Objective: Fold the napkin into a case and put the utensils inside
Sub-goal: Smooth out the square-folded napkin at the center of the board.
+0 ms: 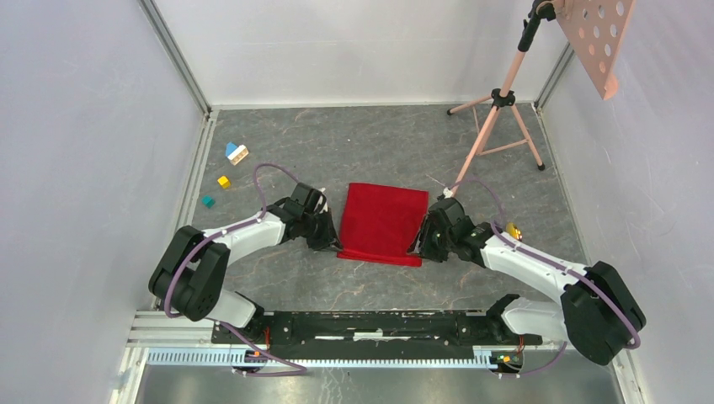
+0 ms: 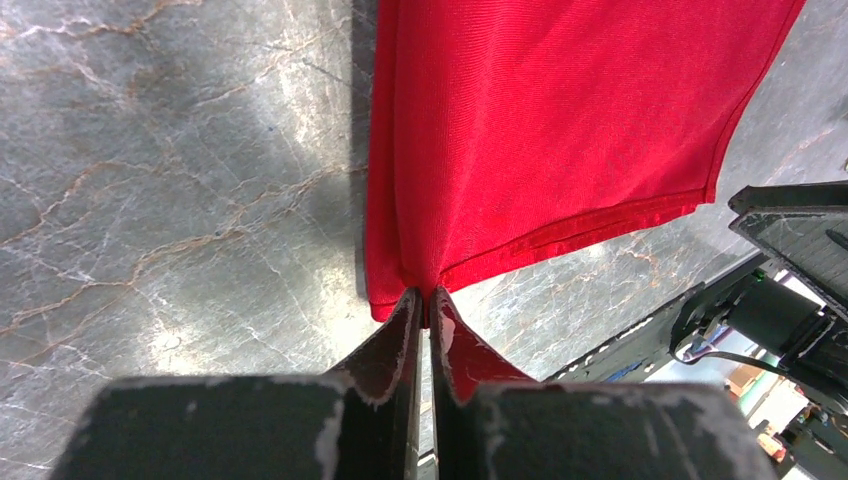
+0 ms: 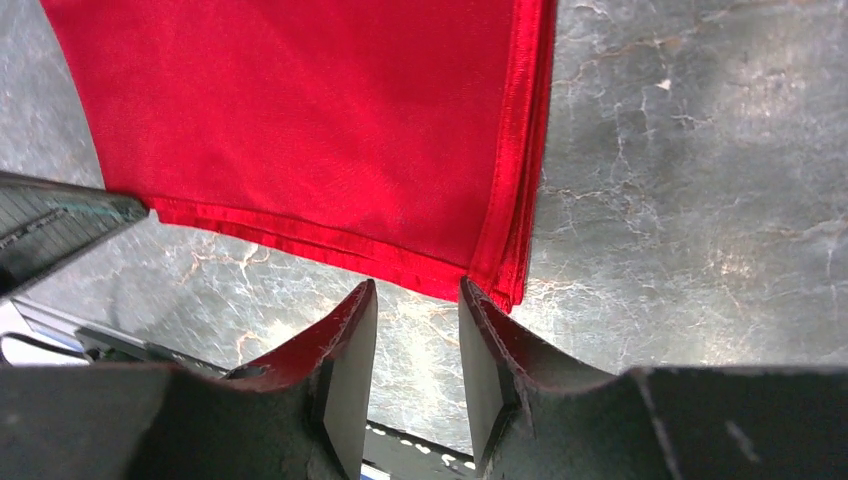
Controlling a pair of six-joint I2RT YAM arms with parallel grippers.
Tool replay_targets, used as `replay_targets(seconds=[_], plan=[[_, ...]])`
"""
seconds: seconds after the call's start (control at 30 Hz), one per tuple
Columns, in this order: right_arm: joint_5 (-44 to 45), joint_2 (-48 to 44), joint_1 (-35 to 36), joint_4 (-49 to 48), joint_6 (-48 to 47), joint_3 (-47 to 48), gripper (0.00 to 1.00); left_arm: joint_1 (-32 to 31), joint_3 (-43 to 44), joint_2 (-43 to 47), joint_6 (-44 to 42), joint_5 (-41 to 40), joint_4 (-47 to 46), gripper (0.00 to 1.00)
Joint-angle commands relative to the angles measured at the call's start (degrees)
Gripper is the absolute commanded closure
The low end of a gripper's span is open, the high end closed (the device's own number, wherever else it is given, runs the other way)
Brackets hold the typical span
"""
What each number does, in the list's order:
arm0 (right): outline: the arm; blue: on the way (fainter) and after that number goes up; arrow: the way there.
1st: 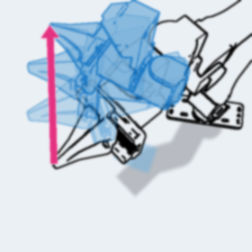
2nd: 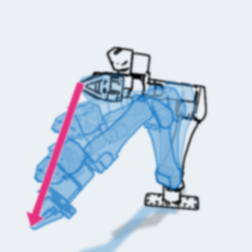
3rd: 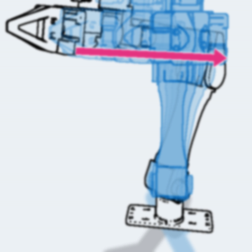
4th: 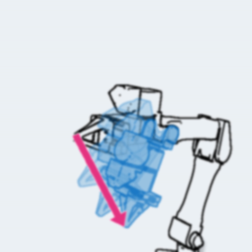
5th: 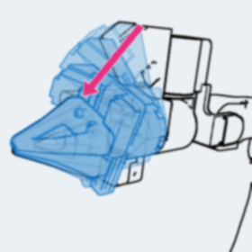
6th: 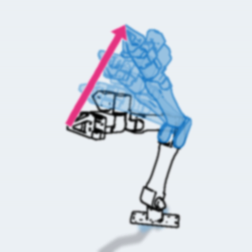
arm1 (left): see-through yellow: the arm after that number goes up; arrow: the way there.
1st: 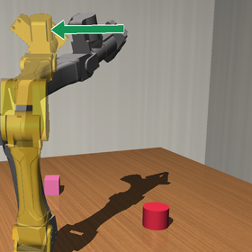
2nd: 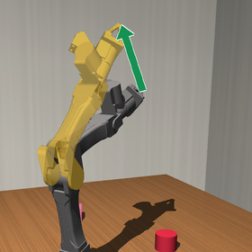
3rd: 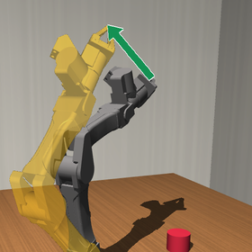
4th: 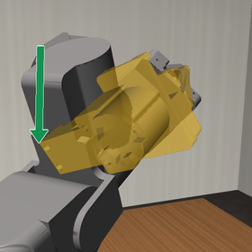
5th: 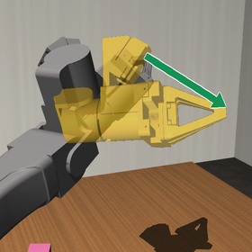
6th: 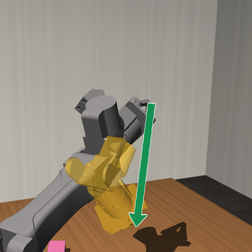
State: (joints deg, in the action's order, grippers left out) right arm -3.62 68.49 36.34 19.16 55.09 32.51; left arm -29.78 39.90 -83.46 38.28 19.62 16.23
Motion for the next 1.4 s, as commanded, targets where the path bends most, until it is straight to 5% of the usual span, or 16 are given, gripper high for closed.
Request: replay_targets(seconds=[0.0,0.93,1.37], plan=[[3.26,0.70,0.75,1.41,7.56,0.82,0.59,-0.37,-1.25,0.98,1.81,-0.85,-1.82,0.92],[6.31,4.76,1.23,1.54,7.50,-0.19,0.53,-0.37,-2.11,0.79,2.45,1.03,-3.71,0.98],[7.43,4.27,1.58,3.66,6.33,2.74,0.76,-0.39,-1.11,1.60,2.70,1.63,-3.26,0.98]])
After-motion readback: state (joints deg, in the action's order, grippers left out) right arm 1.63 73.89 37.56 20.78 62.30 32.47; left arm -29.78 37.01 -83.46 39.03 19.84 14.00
